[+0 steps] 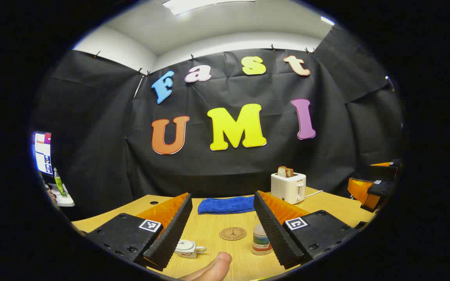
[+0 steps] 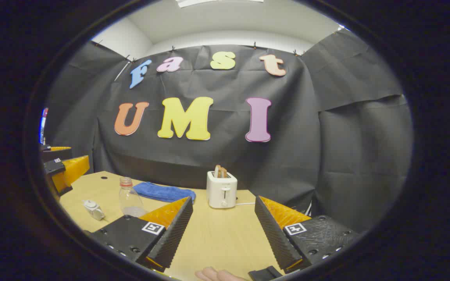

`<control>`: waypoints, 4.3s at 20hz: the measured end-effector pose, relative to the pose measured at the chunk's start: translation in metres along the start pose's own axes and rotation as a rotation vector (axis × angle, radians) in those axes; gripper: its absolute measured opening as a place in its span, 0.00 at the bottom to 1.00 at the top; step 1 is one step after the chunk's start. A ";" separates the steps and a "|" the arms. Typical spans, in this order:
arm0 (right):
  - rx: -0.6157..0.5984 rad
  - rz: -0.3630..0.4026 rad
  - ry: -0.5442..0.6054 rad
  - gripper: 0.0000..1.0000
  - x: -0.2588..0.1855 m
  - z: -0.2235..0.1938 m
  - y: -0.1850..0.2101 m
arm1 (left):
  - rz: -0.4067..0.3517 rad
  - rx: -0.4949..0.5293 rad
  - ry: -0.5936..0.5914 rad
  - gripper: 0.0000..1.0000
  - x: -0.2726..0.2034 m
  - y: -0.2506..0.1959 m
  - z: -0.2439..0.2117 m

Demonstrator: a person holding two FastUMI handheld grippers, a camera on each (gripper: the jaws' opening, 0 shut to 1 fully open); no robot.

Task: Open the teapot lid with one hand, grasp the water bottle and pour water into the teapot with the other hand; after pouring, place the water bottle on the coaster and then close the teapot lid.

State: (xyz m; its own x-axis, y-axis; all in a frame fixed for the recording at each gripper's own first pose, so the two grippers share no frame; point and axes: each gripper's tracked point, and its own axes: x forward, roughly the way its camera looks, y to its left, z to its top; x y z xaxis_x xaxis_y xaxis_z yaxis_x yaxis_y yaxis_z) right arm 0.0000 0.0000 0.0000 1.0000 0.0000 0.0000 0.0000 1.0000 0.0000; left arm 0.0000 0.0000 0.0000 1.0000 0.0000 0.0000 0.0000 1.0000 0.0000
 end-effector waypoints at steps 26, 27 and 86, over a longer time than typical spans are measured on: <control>0.025 0.090 0.134 0.95 0.019 -0.069 0.025 | 0.041 -0.023 0.246 0.99 0.040 0.078 -0.140; 0.030 0.094 0.138 0.95 0.020 -0.073 0.026 | 0.047 -0.024 0.251 0.99 0.041 0.078 -0.147; -0.411 0.265 0.175 0.71 0.070 -0.086 0.189 | -0.033 -0.017 0.245 0.05 -0.030 0.140 -0.132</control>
State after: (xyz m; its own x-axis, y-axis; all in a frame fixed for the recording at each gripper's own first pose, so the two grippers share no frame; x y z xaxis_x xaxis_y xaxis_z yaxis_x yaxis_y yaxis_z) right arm 0.0705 0.1888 -0.0857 0.9506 0.2181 -0.2207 -0.2885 0.8832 -0.3697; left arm -0.0300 0.1403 -0.1316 0.9695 -0.0343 -0.2426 0.0302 0.9993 -0.0208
